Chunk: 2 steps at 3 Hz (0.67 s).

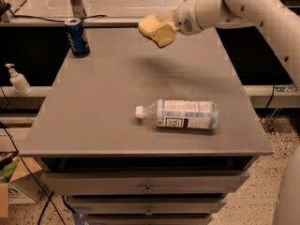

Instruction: Move sponge near pepsi can

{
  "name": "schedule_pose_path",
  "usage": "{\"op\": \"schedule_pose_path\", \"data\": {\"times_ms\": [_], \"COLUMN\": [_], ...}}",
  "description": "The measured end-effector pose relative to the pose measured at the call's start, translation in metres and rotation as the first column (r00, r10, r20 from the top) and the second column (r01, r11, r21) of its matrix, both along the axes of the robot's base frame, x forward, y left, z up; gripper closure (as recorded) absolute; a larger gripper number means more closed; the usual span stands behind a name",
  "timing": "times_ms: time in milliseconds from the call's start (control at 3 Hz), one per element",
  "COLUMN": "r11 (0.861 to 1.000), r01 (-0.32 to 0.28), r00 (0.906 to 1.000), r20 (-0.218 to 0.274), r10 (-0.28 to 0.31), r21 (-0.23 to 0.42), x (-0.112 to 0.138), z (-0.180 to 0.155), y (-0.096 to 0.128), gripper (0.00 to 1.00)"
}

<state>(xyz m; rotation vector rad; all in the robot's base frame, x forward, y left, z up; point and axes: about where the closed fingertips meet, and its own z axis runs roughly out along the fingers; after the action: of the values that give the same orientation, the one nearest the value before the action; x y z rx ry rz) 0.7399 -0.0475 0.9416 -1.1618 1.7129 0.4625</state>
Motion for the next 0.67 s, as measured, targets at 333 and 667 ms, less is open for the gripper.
{"op": "schedule_pose_path", "data": {"times_ms": [333, 667], "r11": [0.996, 0.979], "r01": [-0.085, -0.198], "r00": [0.9964, 0.9791], "r20": [-0.005, -0.035], "r10": [0.085, 0.2], "r21": [0.028, 0.055], "x": [0.007, 0.006], "z": [-0.008, -0.022], "y": [0.058, 0.118], "gripper": [1.0, 1.0]}}
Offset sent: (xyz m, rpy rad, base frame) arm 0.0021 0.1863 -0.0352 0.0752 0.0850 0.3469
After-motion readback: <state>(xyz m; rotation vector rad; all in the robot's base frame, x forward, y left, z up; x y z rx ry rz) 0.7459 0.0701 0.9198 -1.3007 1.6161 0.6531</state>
